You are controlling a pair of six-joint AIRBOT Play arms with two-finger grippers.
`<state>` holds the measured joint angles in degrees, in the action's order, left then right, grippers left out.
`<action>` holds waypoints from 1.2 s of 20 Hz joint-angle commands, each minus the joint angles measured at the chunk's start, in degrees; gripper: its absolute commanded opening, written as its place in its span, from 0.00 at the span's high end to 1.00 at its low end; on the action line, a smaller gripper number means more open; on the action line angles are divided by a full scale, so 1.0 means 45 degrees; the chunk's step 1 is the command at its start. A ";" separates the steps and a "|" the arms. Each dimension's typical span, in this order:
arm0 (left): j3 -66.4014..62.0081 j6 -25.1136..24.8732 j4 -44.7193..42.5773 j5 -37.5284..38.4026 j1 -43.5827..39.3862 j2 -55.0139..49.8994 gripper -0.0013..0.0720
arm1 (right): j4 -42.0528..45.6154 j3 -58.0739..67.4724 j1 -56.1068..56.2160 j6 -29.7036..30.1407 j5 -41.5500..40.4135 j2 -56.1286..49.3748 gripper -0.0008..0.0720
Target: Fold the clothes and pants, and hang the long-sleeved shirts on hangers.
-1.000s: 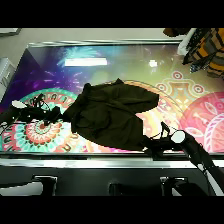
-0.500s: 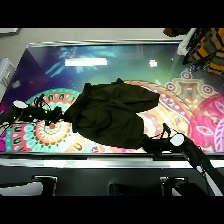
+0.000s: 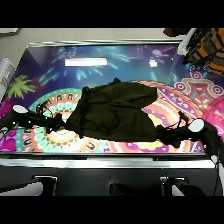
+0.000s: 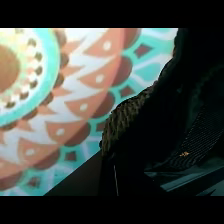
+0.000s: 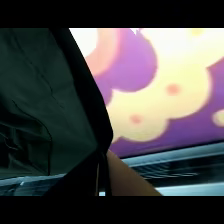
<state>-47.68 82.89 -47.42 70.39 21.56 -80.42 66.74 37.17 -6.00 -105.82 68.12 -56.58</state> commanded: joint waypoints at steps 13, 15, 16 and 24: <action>0.4158 0.0860 0.0748 -0.1331 -0.2798 0.2463 0.94 | 0.2283 -0.1462 -0.0661 -0.0364 0.0942 0.0005 0.96; 0.3827 0.0151 0.1273 -0.1161 -0.2477 0.2492 0.41 | 0.1826 -0.1409 -0.0661 -0.0359 0.0729 0.0010 0.70; 0.3507 -0.0121 0.1277 -0.0937 -0.2220 0.2584 0.21 | 0.1715 -0.1355 -0.0661 -0.0340 0.0816 0.0010 0.53; 0.1020 -0.1758 0.1370 -0.2526 -0.0549 0.2973 0.20 | 0.2113 0.0680 -0.0665 -0.0029 0.1350 0.0952 0.19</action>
<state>-39.99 78.00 -41.89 64.03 18.35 -66.59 75.13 36.73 -8.95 -106.10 73.80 -53.74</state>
